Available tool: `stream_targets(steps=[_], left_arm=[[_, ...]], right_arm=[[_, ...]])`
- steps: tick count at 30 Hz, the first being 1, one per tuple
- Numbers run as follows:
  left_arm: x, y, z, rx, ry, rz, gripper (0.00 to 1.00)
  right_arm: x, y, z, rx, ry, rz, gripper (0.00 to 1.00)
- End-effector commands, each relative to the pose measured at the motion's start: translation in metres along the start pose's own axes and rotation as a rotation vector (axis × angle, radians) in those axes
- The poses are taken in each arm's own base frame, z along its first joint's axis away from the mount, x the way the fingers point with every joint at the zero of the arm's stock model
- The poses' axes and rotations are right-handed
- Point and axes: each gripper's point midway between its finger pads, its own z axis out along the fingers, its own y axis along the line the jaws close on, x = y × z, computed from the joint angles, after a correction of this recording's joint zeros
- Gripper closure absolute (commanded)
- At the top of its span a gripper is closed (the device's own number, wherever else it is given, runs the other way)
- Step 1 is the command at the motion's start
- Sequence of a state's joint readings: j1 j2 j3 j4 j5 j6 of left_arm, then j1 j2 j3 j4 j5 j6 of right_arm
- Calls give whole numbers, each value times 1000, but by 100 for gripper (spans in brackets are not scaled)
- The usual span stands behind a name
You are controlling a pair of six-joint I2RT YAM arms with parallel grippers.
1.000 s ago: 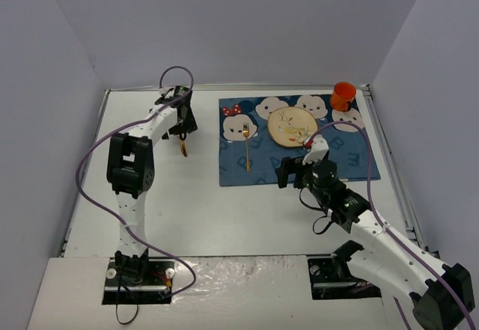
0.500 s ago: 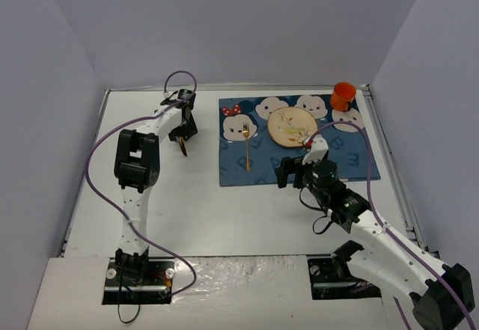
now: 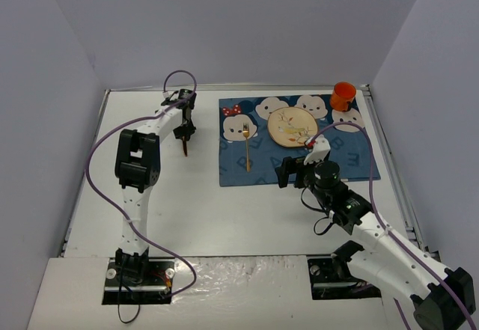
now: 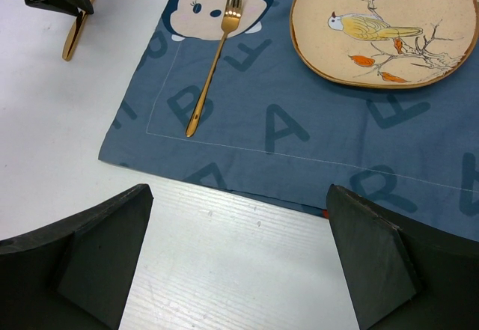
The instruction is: Set the dinner table for one person
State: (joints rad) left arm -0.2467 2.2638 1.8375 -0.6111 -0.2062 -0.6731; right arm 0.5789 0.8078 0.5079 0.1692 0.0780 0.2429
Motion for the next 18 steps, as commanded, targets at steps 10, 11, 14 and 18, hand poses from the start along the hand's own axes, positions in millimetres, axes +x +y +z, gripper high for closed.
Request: stream_targets(steps=[10,11,14,18], left_arm=[[22,21,25,-56,70,60,73],[21,20,26,-49,63,66,74],[21,19,26,-41,70,78,77],[21,14,28,-15,76,111,88]], right_arm=[[-26,9,-4,-29,-91,26,1],[-25,9,-4,-30,-89,25,1],[-25,9,-3,-30,-88,27,1],[-27,9,-3,-32,-91,26,1]])
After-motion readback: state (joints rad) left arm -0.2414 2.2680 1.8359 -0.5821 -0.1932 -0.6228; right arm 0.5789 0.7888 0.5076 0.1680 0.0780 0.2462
